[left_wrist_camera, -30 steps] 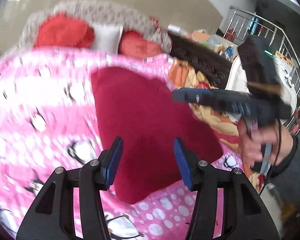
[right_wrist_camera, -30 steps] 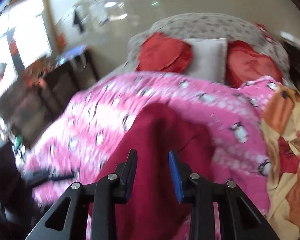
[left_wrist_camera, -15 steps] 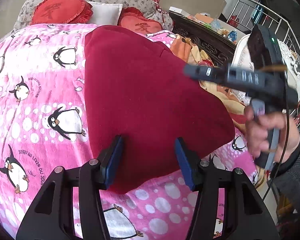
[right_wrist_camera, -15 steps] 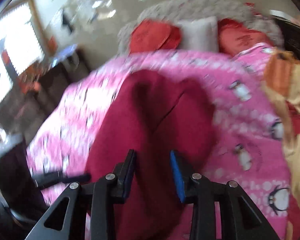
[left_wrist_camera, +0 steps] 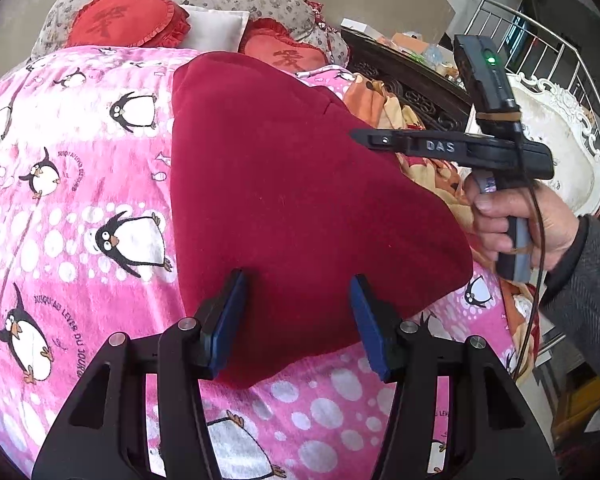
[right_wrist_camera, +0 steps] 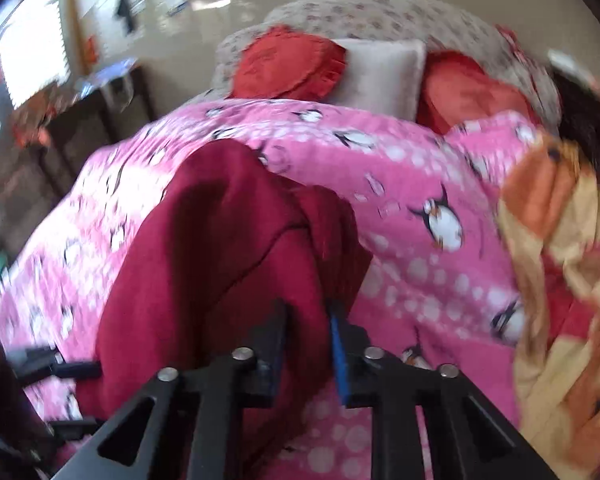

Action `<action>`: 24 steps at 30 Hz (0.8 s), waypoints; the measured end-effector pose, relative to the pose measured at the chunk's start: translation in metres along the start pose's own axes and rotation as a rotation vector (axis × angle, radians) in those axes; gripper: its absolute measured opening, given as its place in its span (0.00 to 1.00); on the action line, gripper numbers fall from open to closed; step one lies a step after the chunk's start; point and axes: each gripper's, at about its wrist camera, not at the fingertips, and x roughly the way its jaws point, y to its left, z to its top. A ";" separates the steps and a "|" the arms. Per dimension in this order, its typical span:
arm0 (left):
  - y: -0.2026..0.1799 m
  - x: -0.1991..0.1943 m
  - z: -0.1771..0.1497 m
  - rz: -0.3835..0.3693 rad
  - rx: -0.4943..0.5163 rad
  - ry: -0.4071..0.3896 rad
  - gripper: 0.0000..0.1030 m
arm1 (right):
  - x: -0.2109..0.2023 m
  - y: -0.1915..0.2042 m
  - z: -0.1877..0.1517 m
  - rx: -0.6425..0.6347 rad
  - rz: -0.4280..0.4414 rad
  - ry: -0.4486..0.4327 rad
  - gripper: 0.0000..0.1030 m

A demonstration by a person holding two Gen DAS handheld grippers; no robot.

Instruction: Fold small clothes

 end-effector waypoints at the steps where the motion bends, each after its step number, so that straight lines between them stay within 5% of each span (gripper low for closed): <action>1: 0.001 0.000 0.000 -0.001 -0.001 -0.002 0.52 | -0.002 0.004 0.001 -0.039 -0.002 0.017 0.09; 6: -0.002 0.000 -0.001 0.000 0.004 -0.006 0.52 | -0.014 0.008 0.010 -0.162 -0.206 -0.024 0.04; 9: -0.001 0.002 0.000 0.014 0.004 0.005 0.52 | -0.010 -0.026 0.021 -0.037 -0.434 -0.053 0.00; 10: -0.001 0.002 -0.001 0.012 0.006 0.003 0.52 | -0.009 -0.039 0.023 0.016 -0.442 -0.052 0.00; 14: 0.000 0.003 0.000 0.013 0.000 0.002 0.52 | -0.030 -0.058 0.026 0.112 -0.406 -0.107 0.00; 17: -0.002 0.004 -0.002 0.029 0.005 -0.005 0.52 | -0.055 -0.040 0.030 0.131 -0.148 -0.167 0.00; 18: -0.003 0.004 -0.002 0.031 0.009 -0.005 0.52 | -0.058 -0.022 0.029 0.082 -0.050 -0.142 0.00; 22: -0.002 0.005 0.000 0.032 0.012 0.002 0.52 | -0.025 0.026 0.006 -0.110 0.095 0.102 0.01; 24: -0.005 0.004 0.001 0.018 0.022 0.006 0.52 | 0.007 0.021 -0.011 -0.145 0.020 0.199 0.00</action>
